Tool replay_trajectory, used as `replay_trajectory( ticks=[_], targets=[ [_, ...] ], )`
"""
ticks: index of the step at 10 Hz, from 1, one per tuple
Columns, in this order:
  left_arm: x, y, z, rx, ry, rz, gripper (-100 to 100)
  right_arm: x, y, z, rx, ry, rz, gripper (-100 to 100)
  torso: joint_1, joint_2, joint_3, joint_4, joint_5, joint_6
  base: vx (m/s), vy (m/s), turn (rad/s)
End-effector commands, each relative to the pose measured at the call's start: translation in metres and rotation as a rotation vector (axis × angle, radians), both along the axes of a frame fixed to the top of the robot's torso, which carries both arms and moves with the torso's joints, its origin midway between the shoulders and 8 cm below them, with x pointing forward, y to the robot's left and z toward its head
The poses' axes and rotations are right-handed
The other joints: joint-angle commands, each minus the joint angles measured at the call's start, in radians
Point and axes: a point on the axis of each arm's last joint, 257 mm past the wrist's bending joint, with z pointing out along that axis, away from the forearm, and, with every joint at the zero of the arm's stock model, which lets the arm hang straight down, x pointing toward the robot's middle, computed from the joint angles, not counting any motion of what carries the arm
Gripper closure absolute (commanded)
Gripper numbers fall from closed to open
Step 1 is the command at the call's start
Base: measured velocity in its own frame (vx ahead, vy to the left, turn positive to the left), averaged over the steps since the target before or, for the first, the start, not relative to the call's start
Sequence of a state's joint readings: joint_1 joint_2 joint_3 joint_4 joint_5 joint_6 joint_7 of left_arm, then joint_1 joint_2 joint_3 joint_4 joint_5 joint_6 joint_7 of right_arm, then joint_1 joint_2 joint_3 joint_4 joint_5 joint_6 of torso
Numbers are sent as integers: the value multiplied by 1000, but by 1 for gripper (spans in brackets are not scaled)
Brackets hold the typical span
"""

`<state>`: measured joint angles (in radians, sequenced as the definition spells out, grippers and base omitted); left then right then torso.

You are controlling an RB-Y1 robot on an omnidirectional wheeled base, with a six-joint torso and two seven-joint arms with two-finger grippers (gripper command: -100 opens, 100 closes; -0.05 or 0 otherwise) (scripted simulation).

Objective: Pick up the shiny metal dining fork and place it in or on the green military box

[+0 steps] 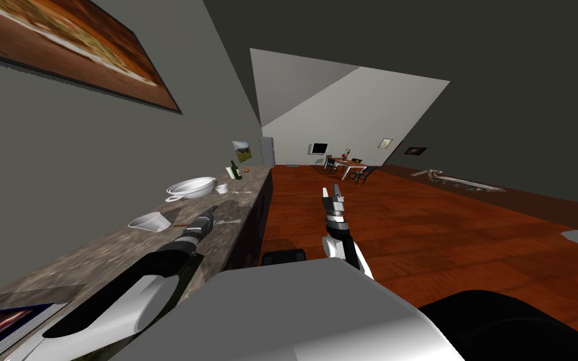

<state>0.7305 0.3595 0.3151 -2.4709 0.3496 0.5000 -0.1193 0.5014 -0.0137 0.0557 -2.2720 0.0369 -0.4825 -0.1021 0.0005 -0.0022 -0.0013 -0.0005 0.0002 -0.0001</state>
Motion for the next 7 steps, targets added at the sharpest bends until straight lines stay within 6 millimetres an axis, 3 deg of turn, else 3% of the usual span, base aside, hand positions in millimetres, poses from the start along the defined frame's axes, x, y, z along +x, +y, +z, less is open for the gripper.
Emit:
replay_trajectory(
  ticks=[1, 7],
  targets=[
    [-6, 3, -10, -6, 47, 8, -100, 0, 0, 0, 0, 0, 0, 0, 0, 0, 0, 0, 0, 0, 35, 10, -17],
    [-34, 16, -51, -27, 239, 35, -100, 0, 0, 0, 0, 0, 0, 0, 0, -3, -2, -1, 0, 0, 64, 11, -4]
  ],
)
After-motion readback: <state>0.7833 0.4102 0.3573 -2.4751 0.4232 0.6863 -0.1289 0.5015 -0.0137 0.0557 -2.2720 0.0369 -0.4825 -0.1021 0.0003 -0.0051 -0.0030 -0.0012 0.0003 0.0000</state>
